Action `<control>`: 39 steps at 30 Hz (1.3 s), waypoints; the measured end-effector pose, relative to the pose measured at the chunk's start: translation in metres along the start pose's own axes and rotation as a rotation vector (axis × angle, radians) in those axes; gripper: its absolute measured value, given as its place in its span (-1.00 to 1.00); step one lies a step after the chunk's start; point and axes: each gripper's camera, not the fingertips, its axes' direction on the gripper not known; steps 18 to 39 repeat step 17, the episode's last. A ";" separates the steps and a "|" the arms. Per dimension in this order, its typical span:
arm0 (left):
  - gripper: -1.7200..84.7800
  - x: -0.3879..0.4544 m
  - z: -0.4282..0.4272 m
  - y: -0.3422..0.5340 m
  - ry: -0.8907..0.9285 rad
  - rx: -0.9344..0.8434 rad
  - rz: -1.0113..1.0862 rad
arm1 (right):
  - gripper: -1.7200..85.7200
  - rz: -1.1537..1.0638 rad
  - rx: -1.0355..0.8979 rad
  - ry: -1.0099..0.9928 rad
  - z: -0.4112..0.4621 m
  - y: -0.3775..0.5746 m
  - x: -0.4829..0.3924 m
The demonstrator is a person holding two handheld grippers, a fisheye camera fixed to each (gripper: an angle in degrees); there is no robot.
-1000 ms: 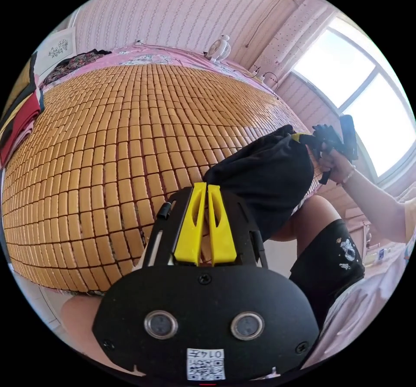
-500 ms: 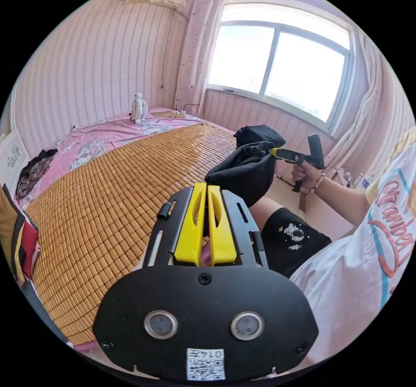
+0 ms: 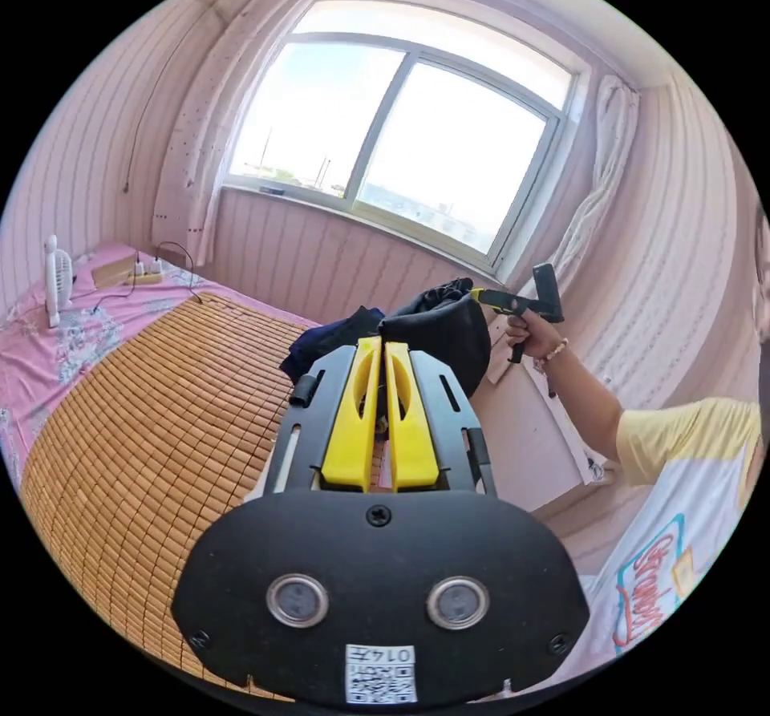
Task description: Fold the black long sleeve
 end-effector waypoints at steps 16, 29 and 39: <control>-0.98 -0.017 -0.038 0.268 -0.509 -0.295 -0.226 | -0.95 -0.141 -0.015 0.499 0.070 0.181 -0.106; -0.98 0.003 -0.067 0.298 -0.576 -0.294 -0.256 | -0.96 -0.147 -0.097 0.428 0.081 0.205 -0.132; -0.98 0.003 -0.067 0.298 -0.576 -0.294 -0.256 | -0.96 -0.147 -0.097 0.428 0.081 0.205 -0.132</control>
